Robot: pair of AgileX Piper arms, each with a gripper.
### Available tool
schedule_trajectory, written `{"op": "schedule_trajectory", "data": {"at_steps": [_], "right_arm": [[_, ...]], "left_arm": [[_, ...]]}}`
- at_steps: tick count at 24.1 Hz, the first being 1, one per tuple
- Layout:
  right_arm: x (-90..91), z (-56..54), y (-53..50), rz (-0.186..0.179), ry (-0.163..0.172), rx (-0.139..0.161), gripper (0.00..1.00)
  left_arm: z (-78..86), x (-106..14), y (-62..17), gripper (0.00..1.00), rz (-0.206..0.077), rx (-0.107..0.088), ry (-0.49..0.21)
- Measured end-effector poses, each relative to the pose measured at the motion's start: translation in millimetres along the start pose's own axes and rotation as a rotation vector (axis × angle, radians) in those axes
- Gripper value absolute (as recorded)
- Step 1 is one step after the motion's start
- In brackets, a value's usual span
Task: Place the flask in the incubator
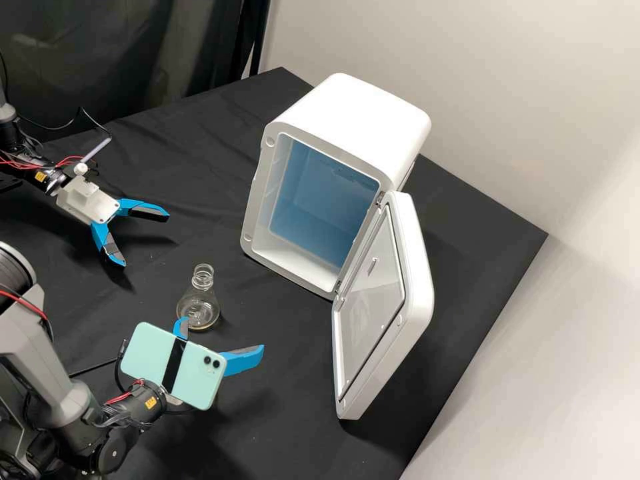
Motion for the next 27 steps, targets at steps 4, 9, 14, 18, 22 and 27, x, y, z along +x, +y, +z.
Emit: {"op": "schedule_trajectory", "data": {"at_steps": [4, 9, 14, 18, 22, 27], "right_arm": [[4.6, -7.8, 1.6, -0.003, 0.038, 0.003, 1.0], [7.0, -13.1, 3.4, 0.005, 0.062, 0.001, 1.0], [8.7, -16.0, 2.5, -0.008, 0.084, 0.009, 1.0], [10.4, -15.6, -0.5, -0.033, 0.101, 0.02, 1.0], [13.6, -13.3, -4.9, -0.061, 0.119, 0.043, 1.0], [16.8, -22.3, -6.0, -0.085, 0.17, 0.005, 1.0]], "left_arm": [[0.0, 0.0, 0.0, 1.0, 0.0, 0.0, 0.0], [0.0, 0.0, 0.0, 1.0, 0.0, 0.0, 0.0], [-1.5, -0.2, 0.2, 1.0, 0.001, -0.002, 0.006], [-1.7, -0.3, 0.3, 1.0, 0.001, -0.002, 0.007], [-2.1, -0.3, 0.3, 1.0, 0.002, -0.003, 0.009], [-2.1, -0.3, 0.3, 1.0, 0.002, -0.003, 0.009]]}}
